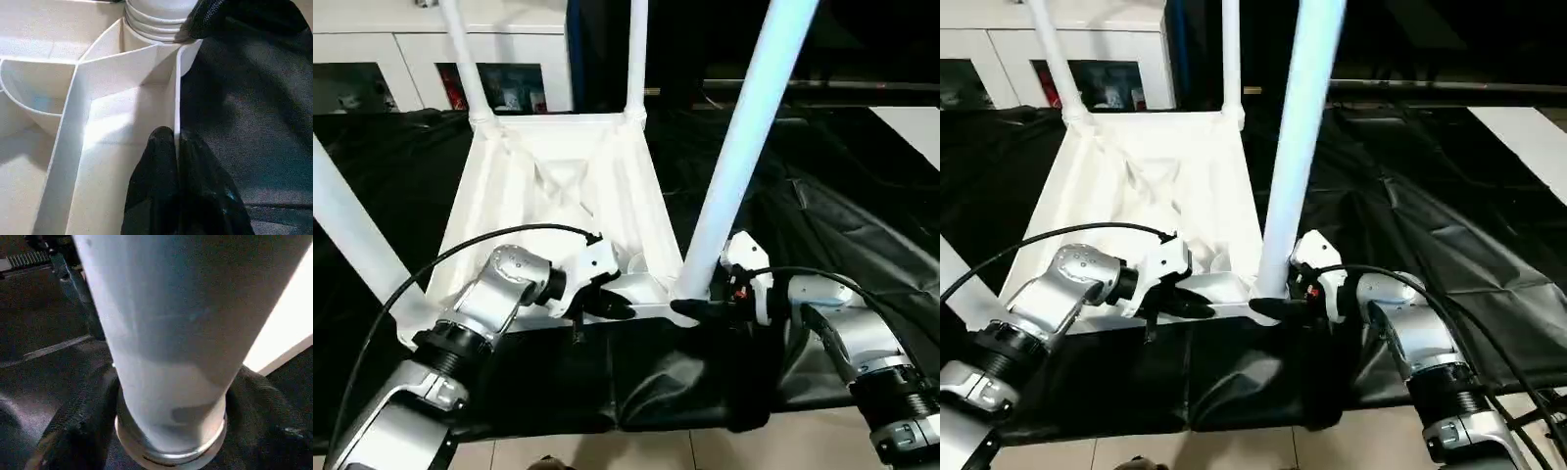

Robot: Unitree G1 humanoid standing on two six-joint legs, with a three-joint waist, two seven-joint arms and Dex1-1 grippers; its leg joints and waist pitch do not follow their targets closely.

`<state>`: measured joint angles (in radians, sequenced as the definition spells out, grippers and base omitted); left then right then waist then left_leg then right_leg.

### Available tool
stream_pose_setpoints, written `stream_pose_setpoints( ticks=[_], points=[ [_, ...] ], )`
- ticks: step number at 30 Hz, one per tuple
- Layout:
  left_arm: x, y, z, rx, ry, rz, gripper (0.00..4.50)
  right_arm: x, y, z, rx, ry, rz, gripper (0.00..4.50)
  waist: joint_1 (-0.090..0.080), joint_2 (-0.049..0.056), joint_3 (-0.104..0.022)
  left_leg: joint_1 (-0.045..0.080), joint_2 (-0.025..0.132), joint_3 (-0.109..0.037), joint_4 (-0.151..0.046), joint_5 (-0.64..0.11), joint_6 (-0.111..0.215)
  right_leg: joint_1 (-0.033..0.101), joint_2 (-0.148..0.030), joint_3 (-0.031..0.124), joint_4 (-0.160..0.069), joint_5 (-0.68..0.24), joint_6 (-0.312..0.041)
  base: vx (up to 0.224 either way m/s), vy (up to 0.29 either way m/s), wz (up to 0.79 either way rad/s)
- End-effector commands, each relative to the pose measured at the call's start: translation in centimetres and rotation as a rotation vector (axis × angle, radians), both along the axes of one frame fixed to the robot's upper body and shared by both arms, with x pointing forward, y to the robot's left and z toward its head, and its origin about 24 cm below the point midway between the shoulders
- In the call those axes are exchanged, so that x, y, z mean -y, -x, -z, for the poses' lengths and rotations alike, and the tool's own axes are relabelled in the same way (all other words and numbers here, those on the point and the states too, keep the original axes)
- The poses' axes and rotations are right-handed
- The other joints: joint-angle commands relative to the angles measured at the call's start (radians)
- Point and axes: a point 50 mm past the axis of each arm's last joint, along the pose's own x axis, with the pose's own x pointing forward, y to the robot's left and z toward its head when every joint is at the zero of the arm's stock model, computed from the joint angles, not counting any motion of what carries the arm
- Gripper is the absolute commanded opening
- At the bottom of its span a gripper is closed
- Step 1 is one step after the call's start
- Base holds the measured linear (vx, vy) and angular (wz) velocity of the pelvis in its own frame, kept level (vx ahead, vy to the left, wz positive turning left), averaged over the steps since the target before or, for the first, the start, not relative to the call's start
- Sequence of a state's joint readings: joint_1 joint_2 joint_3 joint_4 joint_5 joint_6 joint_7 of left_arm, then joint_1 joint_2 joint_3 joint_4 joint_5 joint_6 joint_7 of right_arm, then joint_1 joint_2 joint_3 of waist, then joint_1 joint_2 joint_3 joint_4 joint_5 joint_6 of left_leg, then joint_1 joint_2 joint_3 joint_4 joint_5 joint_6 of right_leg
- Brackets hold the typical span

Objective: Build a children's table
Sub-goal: Rotate leg to tighten

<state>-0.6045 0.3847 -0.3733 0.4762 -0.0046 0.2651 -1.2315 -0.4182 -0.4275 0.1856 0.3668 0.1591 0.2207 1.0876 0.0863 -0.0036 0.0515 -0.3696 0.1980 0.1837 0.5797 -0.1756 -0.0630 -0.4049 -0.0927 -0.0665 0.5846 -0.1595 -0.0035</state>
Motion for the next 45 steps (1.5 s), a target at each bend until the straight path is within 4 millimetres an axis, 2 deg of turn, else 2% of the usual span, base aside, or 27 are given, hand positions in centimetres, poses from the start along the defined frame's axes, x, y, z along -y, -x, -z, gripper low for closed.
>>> stream_pose_setpoints(
  ticks=[1,8,10,13,14,15,18,19,20,21,22,23,25,26,27,31,33,35,37,38,40,42,43,44,45],
  points=[
    [0.6,0.3,-0.4,-0.013,0.020,0.052,0.00,0.2,0.2,0.1,-0.006,0.001,-0.007,2.87,-0.005,-0.009,-0.069,0.013,0.030,-0.003,-0.062,-0.176,0.046,0.051,-0.047,0.039,-0.051,-0.197,-0.230,0.000,0.000,0.00],
    [0.5,0.3,-0.3,-0.015,0.015,0.039,0.00,0.2,0.4,0.5,-0.010,0.008,-0.003,2.72,-0.005,-0.008,-0.070,0.013,0.030,-0.003,-0.061,-0.172,0.048,0.052,-0.046,0.038,-0.050,-0.190,-0.235,0.000,0.000,0.00],
    [0.6,0.1,-0.1,-0.008,0.015,0.007,0.00,0.3,0.2,0.8,-0.005,0.004,0.041,2.72,-0.005,-0.009,-0.069,0.014,0.030,-0.002,-0.061,-0.176,0.047,0.051,-0.047,0.038,-0.051,-0.197,-0.234,0.000,0.000,0.00],
    [1.2,-1.1,0.2,0.038,0.023,-0.129,0.00,0.4,-0.9,1.5,0.013,-0.020,0.228,2.72,-0.010,-0.008,-0.065,0.012,0.027,-0.002,-0.063,-0.206,0.031,0.047,-0.048,0.039,-0.059,-0.249,-0.226,0.000,0.000,0.00],
    [1.3,-1.3,0.2,0.049,0.026,-0.154,0.00,0.3,-1.0,1.7,0.004,-0.037,0.262,2.72,-0.012,-0.011,-0.063,0.015,0.025,-0.005,-0.063,-0.248,0.015,0.045,-0.047,0.037,-0.065,-0.319,-0.207,0.000,0.000,0.00],
    [2.2,-2.2,0.3,0.080,0.039,-0.263,0.00,0.1,-1.6,2.3,-0.030,-0.086,0.403,2.72,-0.017,-0.010,-0.059,0.017,0.024,-0.003,-0.063,-0.281,0.009,0.039,-0.046,0.039,-0.071,-0.377,-0.188,0.000,0.000,0.00],
    [3.2,-2.8,0.5,0.089,0.056,-0.358,0.00,-0.2,-2.0,3.1,-0.044,-0.072,0.534,2.71,-0.026,-0.014,-0.061,0.018,0.022,-0.010,-0.065,-0.312,-0.009,0.040,-0.048,0.033,-0.080,-0.455,-0.150,0.000,0.000,0.00],
    [4.1,-3.2,0.7,0.101,0.060,-0.426,0.00,-0.8,-2.4,3.6,-0.035,-0.049,0.627,2.70,-0.028,-0.015,-0.059,0.018,0.022,-0.009,-0.064,-0.309,-0.008,0.038,-0.049,0.034,-0.084,-0.458,-0.148,0.000,0.000,0.00],
    [4.7,-3.5,0.7,0.116,0.059,-0.471,0.00,-1.2,-2.6,3.8,-0.035,-0.038,0.683,2.70,-0.033,-0.010,-0.057,0.023,0.019,-0.009,-0.063,-0.328,-0.014,0.027,-0.046,0.033,-0.088,-0.493,-0.140,0.000,0.000,0.00],
    [5.2,-3.7,0.8,0.131,0.057,-0.509,0.00,-1.7,-2.8,3.9,-0.038,-0.034,0.719,2.70,-0.034,-0.017,-0.060,0.019,0.015,-0.012,-0.062,-0.321,-0.013,0.036,-0.048,0.028,-0.090,-0.520,-0.124,0.000,0.000,0.00],
    [5.7,-3.8,0.8,0.146,0.051,-0.528,0.00,-2.3,-3.0,3.8,-0.028,-0.032,0.738,2.70,-0.035,-0.016,-0.060,0.016,0.015,-0.012,-0.063,-0.313,-0.008,0.036,-0.048,0.029,-0.092,-0.524,-0.117,0.000,0.000,0.00],
    [6.1,-3.9,0.9,0.159,0.042,-0.537,0.00,-2.9,-3.1,3.8,-0.019,-0.031,0.738,2.70,-0.034,-0.015,-0.058,0.021,0.016,-0.011,-0.062,-0.322,-0.003,0.027,-0.047,0.029,-0.098,-0.538,-0.107,0.000,0.000,0.00],
    [6.8,-3.9,1.0,0.177,0.025,-0.537,0.00,-4.0,-3.3,3.4,-0.003,-0.060,0.720,2.70,-0.031,-0.016,-0.061,0.019,0.015,-0.011,-0.062,-0.317,0.009,0.031,-0.048,0.029,-0.100,-0.540,-0.097,0.000,0.000,0.00],
    [6.9,-3.9,1.0,0.181,0.021,-0.533,0.00,-4.2,-3.3,3.2,0.003,-0.077,0.709,3.05,-0.030,-0.015,-0.061,0.017,0.015,-0.012,-0.064,-0.313,0.014,0.031,-0.048,0.029,-0.099,-0.526,-0.097,0.000,0.000,0.00],
    [7.0,-3.9,1.0,0.190,0.012,-0.518,0.00,-4.8,-3.4,2.7,0.017,-0.120,0.677,3.26,-0.032,-0.006,-0.062,0.015,0.016,-0.013,-0.066,-0.313,0.016,0.032,-0.046,0.030,-0.099,-0.497,-0.103,0.000,0.000,0.00],
    [6.7,-3.9,1.2,0.182,0.011,-0.499,0.00,-4.6,-3.6,2.2,0.047,-0.136,0.658,3.57,-0.034,-0.009,-0.064,0.004,0.018,-0.017,-0.071,-0.303,0.023,0.044,-0.046,0.028,-0.088,-0.431,-0.123,0.000,0.000,0.00],
    [6.3,-3.7,1.2,0.187,0.008,-0.445,0.00,-4.1,-3.8,1.6,0.078,-0.128,0.624,3.81,-0.041,-0.013,-0.064,0.001,0.017,-0.018,-0.071,-0.303,0.030,0.047,-0.047,0.026,-0.085,-0.421,-0.128,0.000,0.000,0.00],
    [5.9,-3.5,1.2,0.176,0.005,-0.421,0.00,-3.8,-3.7,1.3,0.075,-0.131,0.573,3.87,-0.048,-0.011,-0.064,0.002,0.018,-0.017,-0.069,-0.303,0.034,0.045,-0.048,0.028,-0.086,-0.419,-0.136,0.000,0.000,0.00],
    [5.4,-3.3,1.2,0.159,0.013,-0.365,0.00,-3.3,-3.3,0.9,0.064,-0.131,0.474,3.87,-0.047,-0.015,-0.064,0.005,0.018,-0.014,-0.067,-0.300,0.045,0.044,-0.048,0.030,-0.087,-0.413,-0.147,0.000,0.000,0.00],
    [5.0,-3.1,1.2,0.147,0.014,-0.338,0.00,-2.8,-3.0,0.7,0.071,-0.113,0.402,3.87,-0.044,-0.017,-0.063,0.002,0.019,-0.015,-0.068,-0.285,0.054,0.052,-0.047,0.030,-0.085,-0.401,-0.150,0.000,0.000,0.00],
    [4.2,-2.7,1.1,0.128,0.015,-0.277,0.00,-2.0,-2.4,0.4,0.075,-0.082,0.305,3.87,-0.043,-0.015,-0.064,0.000,0.020,-0.013,-0.066,-0.267,0.063,0.049,-0.050,0.032,-0.082,-0.376,-0.160,0.000,0.000,0.00],
    [3.8,-2.5,1.1,0.116,0.013,-0.243,0.00,-1.4,-2.1,0.3,0.072,-0.066,0.265,3.87,-0.045,-0.016,-0.066,-0.003,0.024,-0.013,-0.065,-0.236,0.072,0.053,-0.049,0.034,-0.072,-0.317,-0.187,0.000,0.000,0.00],
    [3.0,-1.9,0.9,0.108,0.020,-0.145,0.00,-0.5,-1.7,0.0,0.069,-0.036,0.206,3.87,-0.040,-0.012,-0.069,0.002,0.026,-0.015,-0.064,-0.224,0.074,0.053,-0.050,0.033,-0.069,-0.293,-0.199,0.000,0.000,0.00],
    [2.5,-1.2,0.6,0.081,0.028,-0.056,0.00,0.1,-1.4,-0.1,0.066,-0.010,0.164,3.87,-0.043,-0.014,-0.069,-0.002,0.026,-0.014,-0.064,-0.217,0.076,0.055,-0.049,0.033,-0.065,-0.274,-0.207,0.000,0.000,0.00],
    [2.5,-1.2,0.6,0.081,0.028,-0.056,0.00,0.1,-1.4,-0.1,0.066,-0.010,0.164,3.87,-0.042,-0.010,-0.068,0.002,0.029,-0.013,-0.064,-0.214,0.078,0.051,-0.049,0.035,-0.063,-0.252,-0.225,0.000,0.000,0.00]
  ],
)
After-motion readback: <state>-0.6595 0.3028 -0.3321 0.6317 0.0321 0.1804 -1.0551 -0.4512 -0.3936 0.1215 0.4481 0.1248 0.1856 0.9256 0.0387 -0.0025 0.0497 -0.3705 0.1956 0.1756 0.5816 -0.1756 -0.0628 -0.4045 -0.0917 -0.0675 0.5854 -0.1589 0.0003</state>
